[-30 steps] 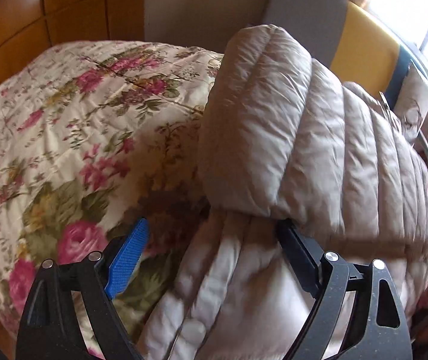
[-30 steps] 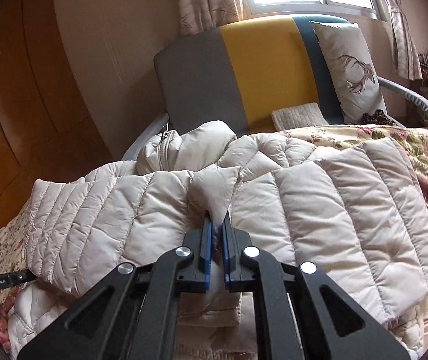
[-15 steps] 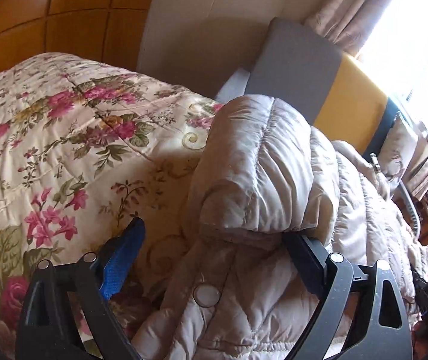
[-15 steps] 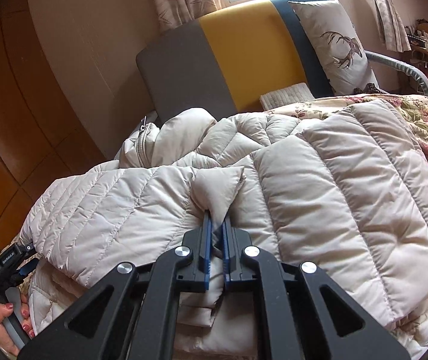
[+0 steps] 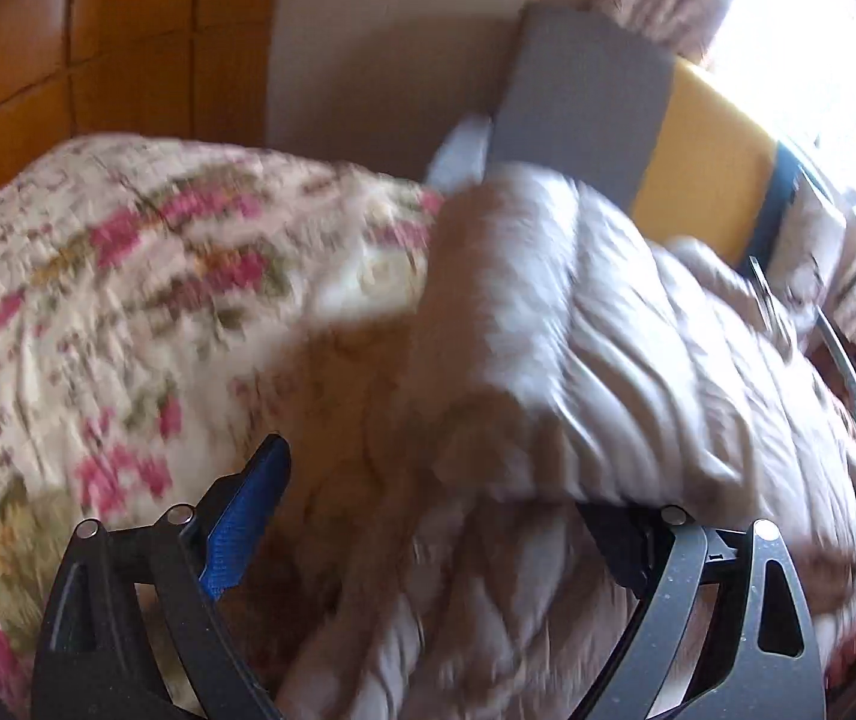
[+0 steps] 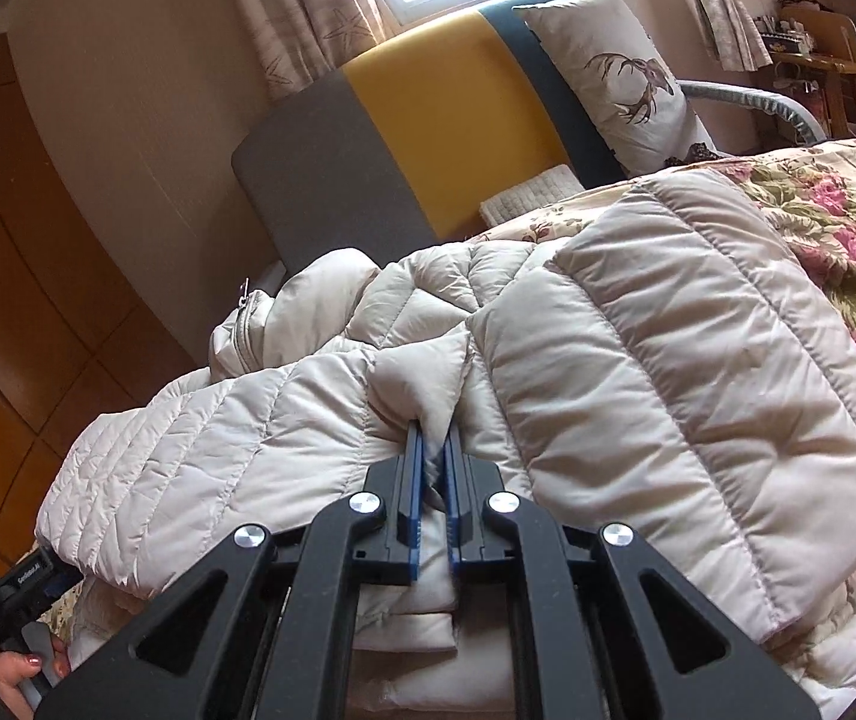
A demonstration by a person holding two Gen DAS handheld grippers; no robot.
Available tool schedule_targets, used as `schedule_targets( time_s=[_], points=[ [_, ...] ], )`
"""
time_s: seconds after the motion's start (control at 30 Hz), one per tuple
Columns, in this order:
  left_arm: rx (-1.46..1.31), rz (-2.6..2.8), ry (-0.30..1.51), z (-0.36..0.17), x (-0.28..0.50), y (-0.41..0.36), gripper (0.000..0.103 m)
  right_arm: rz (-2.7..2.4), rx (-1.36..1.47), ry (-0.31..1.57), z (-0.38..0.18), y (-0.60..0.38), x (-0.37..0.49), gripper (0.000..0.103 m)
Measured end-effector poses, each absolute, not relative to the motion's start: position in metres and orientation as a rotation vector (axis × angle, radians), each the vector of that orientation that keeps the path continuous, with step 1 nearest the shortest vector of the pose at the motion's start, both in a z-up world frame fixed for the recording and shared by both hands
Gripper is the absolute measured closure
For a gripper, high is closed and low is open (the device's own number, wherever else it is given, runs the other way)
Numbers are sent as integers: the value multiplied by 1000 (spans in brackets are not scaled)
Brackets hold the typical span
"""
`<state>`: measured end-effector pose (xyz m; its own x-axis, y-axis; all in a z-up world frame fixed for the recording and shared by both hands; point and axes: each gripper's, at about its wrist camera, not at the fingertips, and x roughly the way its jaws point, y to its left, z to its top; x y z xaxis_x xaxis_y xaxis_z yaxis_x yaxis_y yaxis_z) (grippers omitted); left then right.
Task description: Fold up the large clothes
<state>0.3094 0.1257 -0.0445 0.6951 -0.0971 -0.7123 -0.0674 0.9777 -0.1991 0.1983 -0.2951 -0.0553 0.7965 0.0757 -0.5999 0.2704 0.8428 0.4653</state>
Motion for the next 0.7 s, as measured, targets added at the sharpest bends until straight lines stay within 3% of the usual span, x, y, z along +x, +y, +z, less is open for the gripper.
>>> schedule_targets(
  time_s=[0.07, 0.1, 0.13, 0.27, 0.43, 0.53, 0.6, 0.67, 0.7],
  points=[
    [-244, 19, 797, -47, 318, 133, 14, -108, 564, 656, -55, -295, 198, 98],
    [-265, 31, 798, -50, 319, 137, 20, -108, 563, 659, -55, -295, 198, 98],
    [-299, 38, 809, -56, 320, 144, 39, -109, 564, 661, -55, -295, 198, 98],
    [-483, 21, 778, -60, 305, 171, 51, -105, 555, 656, -54, -295, 197, 98],
    [-728, -41, 822, -93, 301, 200, 46, -101, 530, 685, -56, -292, 205, 97],
    [-648, -52, 832, -83, 302, 193, 46, -105, 524, 716, -59, -293, 210, 97],
    [-599, -38, 855, -75, 296, 190, 35, -101, 534, 718, -60, -295, 210, 97],
    [-556, 14, 877, -63, 280, 190, 16, -100, 543, 715, -61, -296, 210, 97],
    [-547, 42, 861, -55, 267, 193, 16, -99, 542, 714, -61, -296, 210, 96]
  ],
)
